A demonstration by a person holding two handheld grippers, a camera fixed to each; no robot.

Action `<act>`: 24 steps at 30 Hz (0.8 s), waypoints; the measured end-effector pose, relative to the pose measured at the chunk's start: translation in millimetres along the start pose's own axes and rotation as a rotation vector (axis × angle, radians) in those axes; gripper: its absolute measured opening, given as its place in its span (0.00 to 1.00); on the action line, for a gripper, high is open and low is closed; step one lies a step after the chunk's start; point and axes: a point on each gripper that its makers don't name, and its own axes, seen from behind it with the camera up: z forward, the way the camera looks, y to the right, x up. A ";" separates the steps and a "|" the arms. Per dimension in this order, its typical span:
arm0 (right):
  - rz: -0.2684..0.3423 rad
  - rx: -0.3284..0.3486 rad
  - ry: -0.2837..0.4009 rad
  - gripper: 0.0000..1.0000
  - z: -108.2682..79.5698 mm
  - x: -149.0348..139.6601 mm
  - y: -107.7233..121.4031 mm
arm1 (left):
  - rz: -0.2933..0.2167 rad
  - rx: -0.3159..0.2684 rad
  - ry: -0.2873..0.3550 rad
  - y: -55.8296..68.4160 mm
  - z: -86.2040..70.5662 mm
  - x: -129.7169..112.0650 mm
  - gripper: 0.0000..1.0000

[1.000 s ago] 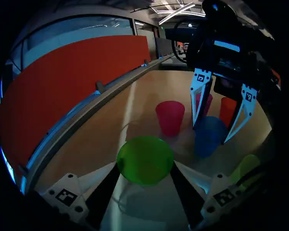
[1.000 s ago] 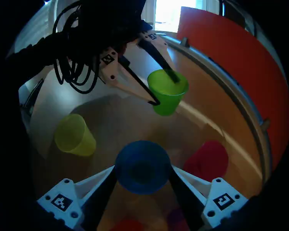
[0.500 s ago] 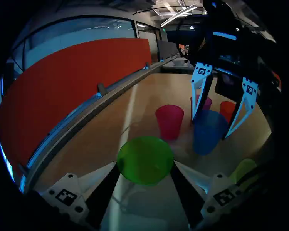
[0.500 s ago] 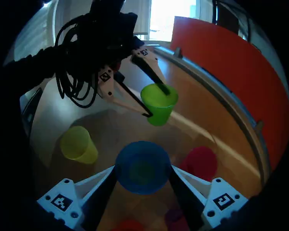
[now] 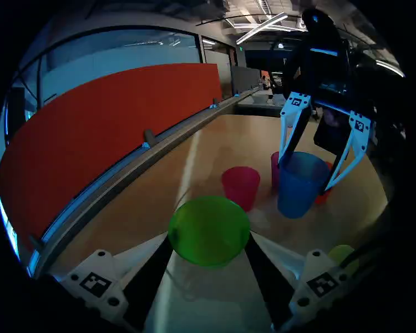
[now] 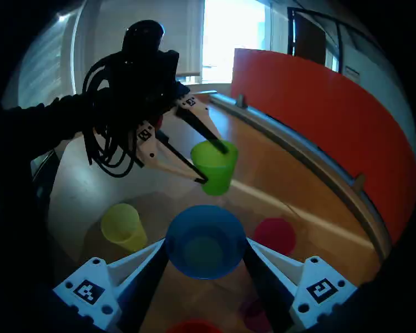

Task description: Pour water

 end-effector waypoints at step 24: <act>0.041 -0.067 0.325 0.91 -45.1 61.7 -6.9 | -0.042 0.040 0.084 9.9 -14.2 34.3 0.86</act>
